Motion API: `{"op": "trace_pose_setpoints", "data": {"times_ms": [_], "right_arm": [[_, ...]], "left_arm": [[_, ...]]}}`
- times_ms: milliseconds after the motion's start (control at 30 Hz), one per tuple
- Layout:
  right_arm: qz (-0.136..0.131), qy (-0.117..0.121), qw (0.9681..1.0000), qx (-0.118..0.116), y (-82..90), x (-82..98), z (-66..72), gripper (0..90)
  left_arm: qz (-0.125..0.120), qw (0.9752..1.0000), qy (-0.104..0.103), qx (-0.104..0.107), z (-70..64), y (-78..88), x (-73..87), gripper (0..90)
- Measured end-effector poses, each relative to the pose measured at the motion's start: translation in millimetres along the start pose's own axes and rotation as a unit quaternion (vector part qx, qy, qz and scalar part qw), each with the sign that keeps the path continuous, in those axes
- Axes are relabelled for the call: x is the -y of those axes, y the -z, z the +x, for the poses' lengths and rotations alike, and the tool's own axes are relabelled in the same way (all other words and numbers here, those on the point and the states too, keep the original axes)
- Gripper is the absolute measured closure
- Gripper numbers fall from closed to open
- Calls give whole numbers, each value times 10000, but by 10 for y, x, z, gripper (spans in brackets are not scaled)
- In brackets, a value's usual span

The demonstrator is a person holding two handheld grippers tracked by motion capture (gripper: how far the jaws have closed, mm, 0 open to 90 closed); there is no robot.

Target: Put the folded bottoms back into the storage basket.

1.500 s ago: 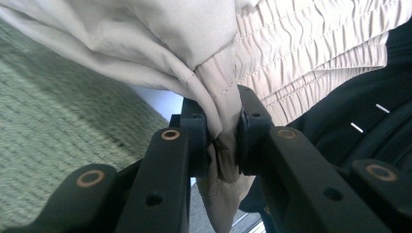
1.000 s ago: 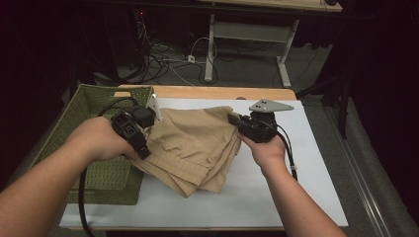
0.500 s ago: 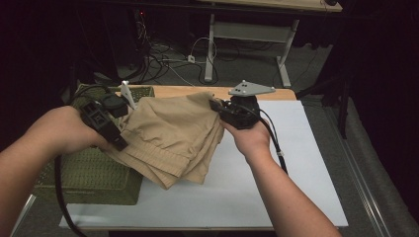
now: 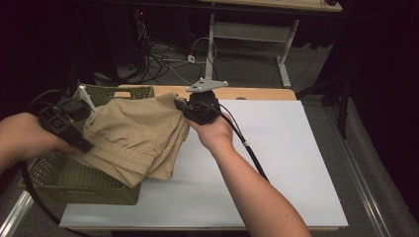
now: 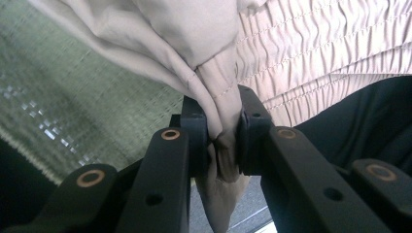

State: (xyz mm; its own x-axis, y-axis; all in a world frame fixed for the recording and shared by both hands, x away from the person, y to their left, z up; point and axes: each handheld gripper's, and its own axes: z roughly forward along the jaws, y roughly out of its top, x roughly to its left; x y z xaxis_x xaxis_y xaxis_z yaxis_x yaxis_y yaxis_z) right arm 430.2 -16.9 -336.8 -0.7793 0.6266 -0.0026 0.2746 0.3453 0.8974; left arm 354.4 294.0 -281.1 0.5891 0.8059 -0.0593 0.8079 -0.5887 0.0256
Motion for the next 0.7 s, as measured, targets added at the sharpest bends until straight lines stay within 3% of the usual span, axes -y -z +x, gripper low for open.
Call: {"op": "trace_pose_setpoints", "data": {"times_ms": [500, 700], "right_arm": [[94, 203, 9988, -428, -584, -224, 448, 844], [138, 192, 9983, -534, -751, -288, 537, 843]], "left_arm": [[-162, 9977, 655, -43, 532, -90, 626, 758], [-280, 9960, 851, 32, 669, -166, 790, 758]]}}
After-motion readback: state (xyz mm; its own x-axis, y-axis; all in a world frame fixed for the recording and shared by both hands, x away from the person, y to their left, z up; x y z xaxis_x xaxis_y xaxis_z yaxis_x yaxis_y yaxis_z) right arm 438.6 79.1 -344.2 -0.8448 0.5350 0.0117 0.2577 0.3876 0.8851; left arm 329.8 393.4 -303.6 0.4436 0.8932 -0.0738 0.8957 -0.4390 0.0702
